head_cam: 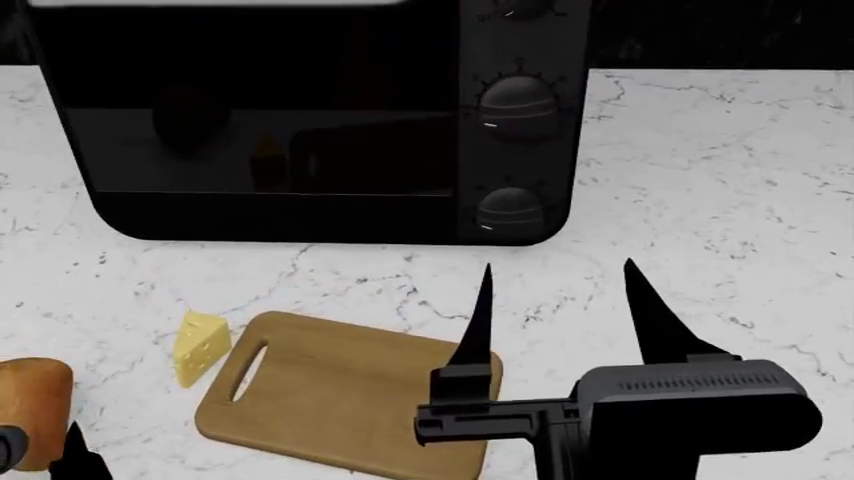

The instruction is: Place the bread and cheese on the cutting board.

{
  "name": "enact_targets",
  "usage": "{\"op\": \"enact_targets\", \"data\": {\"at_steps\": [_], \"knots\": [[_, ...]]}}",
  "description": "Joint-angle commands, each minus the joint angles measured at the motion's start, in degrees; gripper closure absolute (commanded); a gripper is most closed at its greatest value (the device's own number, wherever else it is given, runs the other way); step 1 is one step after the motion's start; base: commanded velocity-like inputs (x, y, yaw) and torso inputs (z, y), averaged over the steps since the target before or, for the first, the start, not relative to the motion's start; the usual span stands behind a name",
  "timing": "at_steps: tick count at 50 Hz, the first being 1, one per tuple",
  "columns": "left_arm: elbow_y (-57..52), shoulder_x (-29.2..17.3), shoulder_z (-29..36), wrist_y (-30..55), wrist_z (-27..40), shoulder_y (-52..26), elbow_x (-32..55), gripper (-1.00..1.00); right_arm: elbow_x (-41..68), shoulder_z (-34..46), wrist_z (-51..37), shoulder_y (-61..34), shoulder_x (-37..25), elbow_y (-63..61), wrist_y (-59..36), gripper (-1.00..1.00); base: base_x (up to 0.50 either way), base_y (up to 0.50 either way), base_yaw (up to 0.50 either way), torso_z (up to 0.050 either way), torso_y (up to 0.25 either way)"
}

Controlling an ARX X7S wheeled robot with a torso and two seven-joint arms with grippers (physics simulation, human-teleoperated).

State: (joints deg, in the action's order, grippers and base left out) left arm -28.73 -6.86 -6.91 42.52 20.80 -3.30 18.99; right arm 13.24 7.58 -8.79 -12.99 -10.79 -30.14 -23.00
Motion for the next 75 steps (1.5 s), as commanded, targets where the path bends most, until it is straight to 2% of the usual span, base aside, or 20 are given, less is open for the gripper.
{"op": "enact_targets", "data": {"at_steps": [1,6,7,16,23,33,41,53,57,65,75], "knots": [[8.93,1.08,1.08,-1.57,0.85,-0.73,1.92,-1.00,0.52,0.68,0.05,-0.16,-0.26,0.43,0.38,-1.00,0.00,0.00,0.00,0.000,0.000],[7.64,1.13,1.52,0.73,2.07,-1.83,2.79,-1.00,0.82,0.67,-0.04,-0.13,-0.43,0.38,0.53,-1.00,0.00,0.00,0.00,0.000,0.000],[8.22,1.29,1.48,-0.12,2.13,-1.78,2.64,1.00,0.82,0.70,-0.04,-0.09,-0.47,0.46,0.67,-1.00,0.00,0.00,0.00,0.000,0.000],[6.56,0.22,3.04,-1.48,1.99,-0.89,2.42,1.00,1.36,0.91,-0.29,-0.10,-0.75,-0.18,0.43,-1.00,0.00,0.00,0.00,0.000,0.000],[-1.89,-0.61,3.31,-1.88,3.09,-0.29,2.95,1.00,1.60,1.06,-0.47,-0.14,-0.96,-0.19,0.49,-1.00,0.00,0.00,0.00,0.000,0.000],[-11.23,-2.38,4.31,9.19,5.18,-9.73,7.85,1.00,2.23,0.60,-1.05,-0.12,-1.40,-0.93,0.21,-1.00,0.00,0.00,0.00,0.000,0.000],[-14.09,-1.73,9.63,16.63,5.48,-18.11,10.96,1.00,3.26,-1.12,-1.58,0.26,-2.12,-1.42,0.17,-1.00,0.00,0.00,0.00,0.000,0.000],[-7.81,1.05,18.92,20.27,3.56,-27.43,12.50,1.00,6.42,-6.08,-3.00,1.83,-4.42,-5.18,-1.16,-1.00,0.00,0.00,0.00,0.000,0.000],[-4.86,2.48,20.23,20.30,2.69,-29.33,13.48,1.00,7.49,-8.22,-3.53,2.56,-5.15,-6.60,-1.47,-1.00,0.00,0.00,0.00,0.000,0.000],[-1.99,4.57,25.89,19.79,1.97,-29.92,14.43,1.00,8.32,-9.81,-4.44,3.21,-5.64,-8.10,-1.81,-1.00,0.00,0.00,0.00,0.000,0.000],[1.54,6.24,30.28,19.37,3.09,-29.30,20.79,1.00,9.06,-10.84,-4.80,3.99,-5.96,-9.04,-1.34,-1.00,0.00,0.00,0.00,0.000,0.000]]}}
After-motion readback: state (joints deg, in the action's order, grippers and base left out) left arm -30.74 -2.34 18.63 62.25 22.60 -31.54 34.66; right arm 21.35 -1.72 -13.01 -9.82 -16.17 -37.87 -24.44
